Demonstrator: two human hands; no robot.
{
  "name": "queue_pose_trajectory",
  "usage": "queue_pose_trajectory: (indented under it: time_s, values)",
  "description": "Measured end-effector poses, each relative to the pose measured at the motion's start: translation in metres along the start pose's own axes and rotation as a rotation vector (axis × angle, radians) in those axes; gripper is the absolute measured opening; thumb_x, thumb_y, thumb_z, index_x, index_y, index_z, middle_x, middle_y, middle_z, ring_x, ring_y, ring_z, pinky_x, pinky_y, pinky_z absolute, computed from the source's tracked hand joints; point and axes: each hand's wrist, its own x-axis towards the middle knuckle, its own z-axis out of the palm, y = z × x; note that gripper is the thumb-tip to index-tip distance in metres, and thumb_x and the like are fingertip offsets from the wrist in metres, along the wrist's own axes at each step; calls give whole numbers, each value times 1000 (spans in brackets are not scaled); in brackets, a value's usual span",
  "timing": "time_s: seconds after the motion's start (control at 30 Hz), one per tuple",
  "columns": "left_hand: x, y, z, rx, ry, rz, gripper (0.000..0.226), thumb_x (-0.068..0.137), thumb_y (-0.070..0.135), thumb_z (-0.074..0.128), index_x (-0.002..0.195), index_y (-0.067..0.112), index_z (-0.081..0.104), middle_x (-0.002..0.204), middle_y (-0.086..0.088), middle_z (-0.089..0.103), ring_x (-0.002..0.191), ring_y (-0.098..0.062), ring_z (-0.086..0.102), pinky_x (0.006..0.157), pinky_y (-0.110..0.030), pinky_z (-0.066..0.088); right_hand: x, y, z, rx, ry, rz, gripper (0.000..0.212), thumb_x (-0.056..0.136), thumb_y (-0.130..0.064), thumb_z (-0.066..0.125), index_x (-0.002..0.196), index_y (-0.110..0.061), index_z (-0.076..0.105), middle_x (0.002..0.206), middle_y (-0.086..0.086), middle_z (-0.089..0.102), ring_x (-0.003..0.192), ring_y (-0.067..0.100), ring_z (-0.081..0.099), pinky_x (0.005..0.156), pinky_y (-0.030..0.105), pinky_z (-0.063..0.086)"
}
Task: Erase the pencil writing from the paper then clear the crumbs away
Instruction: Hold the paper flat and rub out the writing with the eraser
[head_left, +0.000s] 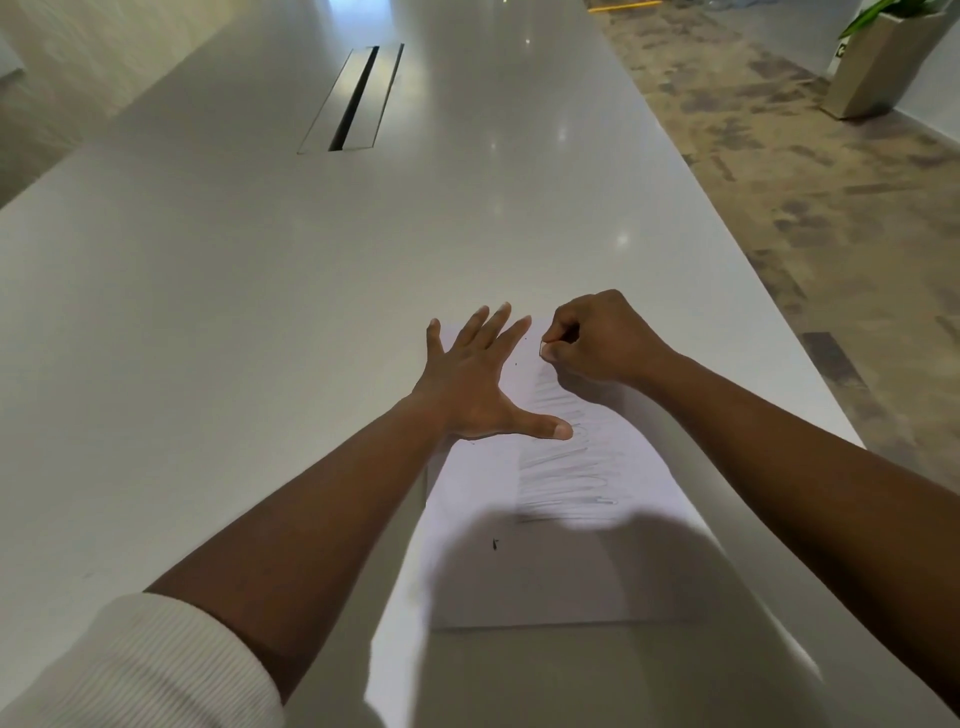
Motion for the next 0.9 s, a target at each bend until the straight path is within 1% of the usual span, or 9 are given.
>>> queue_pose_trajectory:
  time_s: [0.1,0.27,0.4,0.53,0.6,0.7,0.73,0.83,0.9]
  values:
    - [0,0,0,-1,1,2,148,42,113,38,163,40,-4,172,12,-15,155,-8,-21,119,-65,-17,1,-1,1,-16,-12,11,3,81,-13,74,79,-11,74,71,-14,61,65,1,57,62,13,42]
    - [0,-1,0,-6,6,6,148,42,113,37,163,40,-4,171,12,-15,155,-7,-22,119,-65,-17,0,-4,1,-37,-20,12,3,82,-12,73,79,-11,73,76,-9,60,69,6,55,63,15,40]
    - [2,-1,0,-5,6,16,148,42,113,38,163,39,-3,172,11,-13,155,-9,-22,119,-66,-17,-2,-3,1,-36,-15,-7,2,82,-10,73,81,-9,73,78,-7,61,74,10,57,71,22,46]
    - [4,1,-4,55,10,37,150,42,114,32,165,34,-1,172,9,-12,153,-12,-29,116,-70,-18,-2,-2,2,-27,-10,-8,3,82,-11,72,79,-9,73,78,-5,63,69,7,56,67,20,43]
    - [6,4,-5,68,12,67,149,44,114,31,165,33,0,172,10,-11,154,-13,-29,116,-70,-18,-3,-2,2,-26,-7,-7,6,82,-10,72,76,-9,71,76,-5,64,67,7,55,64,19,42]
    - [11,10,-4,8,7,103,144,49,112,37,165,34,2,173,12,-6,155,-11,-24,118,-66,-20,-3,-3,2,-34,-5,-11,18,82,-9,70,65,-13,63,70,-2,62,66,11,55,59,17,40]
    - [12,11,-2,-15,6,107,142,50,111,38,165,34,2,172,13,-5,155,-9,-22,119,-65,-19,-4,-3,2,-26,-4,-9,20,82,-8,70,65,-15,62,70,-1,63,67,13,57,59,18,40]
    - [13,9,2,-38,19,106,142,52,110,37,165,32,2,172,15,-3,156,-4,-16,122,-59,-16,-5,-3,3,7,6,9,14,82,-8,71,69,-13,66,77,2,68,71,14,60,63,19,41]
    - [13,7,4,-46,28,101,144,49,112,34,165,32,3,172,17,-3,156,-1,-13,124,-55,-13,-5,-3,4,8,22,12,15,82,-8,71,69,-14,66,78,2,69,70,13,59,63,19,40]
